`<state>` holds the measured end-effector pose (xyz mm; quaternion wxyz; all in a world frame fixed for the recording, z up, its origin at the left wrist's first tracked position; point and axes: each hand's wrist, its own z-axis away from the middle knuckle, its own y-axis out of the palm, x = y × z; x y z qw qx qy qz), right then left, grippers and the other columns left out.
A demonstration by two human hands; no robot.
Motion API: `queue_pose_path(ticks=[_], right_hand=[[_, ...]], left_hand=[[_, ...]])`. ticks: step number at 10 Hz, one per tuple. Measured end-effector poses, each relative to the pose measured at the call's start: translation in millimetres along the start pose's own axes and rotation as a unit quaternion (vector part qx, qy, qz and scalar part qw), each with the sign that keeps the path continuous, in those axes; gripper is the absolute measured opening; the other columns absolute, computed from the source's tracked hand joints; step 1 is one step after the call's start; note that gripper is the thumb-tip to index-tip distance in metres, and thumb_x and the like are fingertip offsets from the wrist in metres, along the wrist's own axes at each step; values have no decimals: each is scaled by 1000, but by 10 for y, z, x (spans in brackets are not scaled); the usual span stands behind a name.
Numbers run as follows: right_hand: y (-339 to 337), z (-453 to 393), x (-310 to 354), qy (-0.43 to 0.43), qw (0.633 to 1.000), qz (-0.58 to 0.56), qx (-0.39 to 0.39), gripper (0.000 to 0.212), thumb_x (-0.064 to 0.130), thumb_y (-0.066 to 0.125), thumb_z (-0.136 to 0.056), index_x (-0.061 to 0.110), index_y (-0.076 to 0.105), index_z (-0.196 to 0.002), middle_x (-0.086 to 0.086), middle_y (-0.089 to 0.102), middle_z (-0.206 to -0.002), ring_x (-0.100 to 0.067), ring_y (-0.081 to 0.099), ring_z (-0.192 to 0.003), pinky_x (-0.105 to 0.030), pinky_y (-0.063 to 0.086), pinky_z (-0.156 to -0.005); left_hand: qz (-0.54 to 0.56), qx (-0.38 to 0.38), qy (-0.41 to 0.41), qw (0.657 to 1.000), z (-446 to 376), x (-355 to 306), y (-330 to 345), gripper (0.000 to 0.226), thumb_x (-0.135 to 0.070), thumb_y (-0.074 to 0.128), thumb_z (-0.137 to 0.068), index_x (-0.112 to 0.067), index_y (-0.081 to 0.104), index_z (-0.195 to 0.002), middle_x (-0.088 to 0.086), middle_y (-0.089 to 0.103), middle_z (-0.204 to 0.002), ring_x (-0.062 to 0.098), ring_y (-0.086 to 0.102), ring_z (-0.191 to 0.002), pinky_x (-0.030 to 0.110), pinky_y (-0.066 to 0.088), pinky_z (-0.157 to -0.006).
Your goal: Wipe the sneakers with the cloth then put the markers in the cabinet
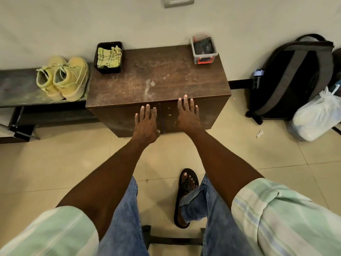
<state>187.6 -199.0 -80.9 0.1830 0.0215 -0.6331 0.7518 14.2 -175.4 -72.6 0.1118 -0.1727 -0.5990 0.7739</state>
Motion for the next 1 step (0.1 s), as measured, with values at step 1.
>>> queue_pose_path(ticks=[1], right_hand=[[-21, 89, 26, -24, 1000, -14, -4, 84, 20, 57, -88, 15, 3, -152, -9, -6, -160, -32, -8, -146, -49, 5, -118]], left_hand=[[8, -3, -7, 1000, 91, -18, -19, 89, -31, 62, -89, -13, 3, -153, 13, -7, -161, 32, -10, -147, 48, 3, -119]])
